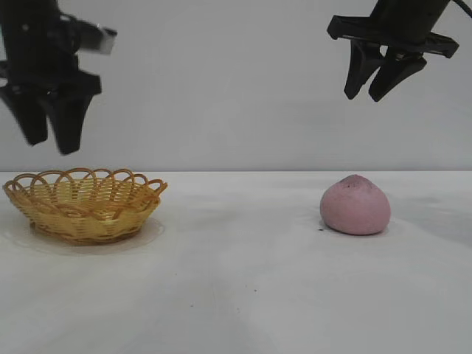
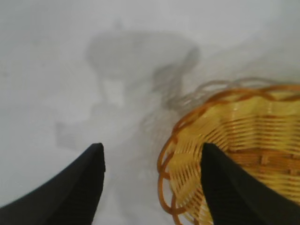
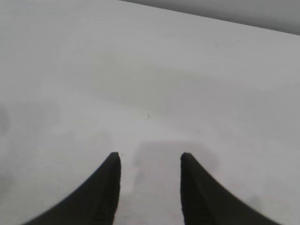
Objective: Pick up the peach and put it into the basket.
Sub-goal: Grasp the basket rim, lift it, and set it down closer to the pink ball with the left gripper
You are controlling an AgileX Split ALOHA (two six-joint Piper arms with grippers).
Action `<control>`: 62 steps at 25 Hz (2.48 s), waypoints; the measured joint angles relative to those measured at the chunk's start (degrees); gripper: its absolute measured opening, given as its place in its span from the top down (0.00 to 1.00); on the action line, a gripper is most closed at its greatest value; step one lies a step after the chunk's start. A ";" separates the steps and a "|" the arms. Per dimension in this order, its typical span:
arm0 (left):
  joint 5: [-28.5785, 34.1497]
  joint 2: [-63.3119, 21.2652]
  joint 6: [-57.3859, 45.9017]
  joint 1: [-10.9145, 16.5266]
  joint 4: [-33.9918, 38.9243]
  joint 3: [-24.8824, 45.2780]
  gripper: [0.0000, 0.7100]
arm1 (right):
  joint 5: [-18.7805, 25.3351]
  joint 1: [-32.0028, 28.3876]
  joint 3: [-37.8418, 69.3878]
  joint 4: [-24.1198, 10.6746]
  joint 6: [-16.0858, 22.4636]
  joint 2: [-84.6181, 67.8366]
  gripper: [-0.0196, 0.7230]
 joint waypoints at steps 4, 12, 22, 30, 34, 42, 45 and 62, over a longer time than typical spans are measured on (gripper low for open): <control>0.78 2.27 1.14 0.13 -0.75 0.00 0.47 | 0.51 0.00 0.00 0.00 0.00 0.00 0.62; 1.62 4.67 -1.10 0.25 -6.41 -0.43 0.89 | 0.89 0.00 0.00 0.00 0.00 0.00 0.62; -4.08 1.70 -6.38 0.25 -32.55 1.37 1.00 | 2.02 0.00 0.00 0.00 0.00 0.00 0.62; -13.52 -2.94 2.32 -0.80 -51.66 19.75 1.00 | 2.03 0.00 0.00 0.00 0.00 0.00 0.62; -16.13 -5.31 6.30 -1.92 -55.21 23.54 1.00 | 1.95 0.00 0.00 0.00 0.00 0.00 0.62; -16.08 -5.43 7.65 -1.92 -56.01 23.82 0.92 | 1.95 0.00 0.00 0.00 0.00 0.00 0.62; -15.97 -5.56 7.65 -1.92 -56.01 23.82 0.71 | 1.95 0.00 0.00 0.00 0.00 0.00 0.62; -15.38 -13.25 8.11 5.26 -36.13 23.95 0.45 | 2.28 1.39 0.00 0.00 0.00 0.00 0.62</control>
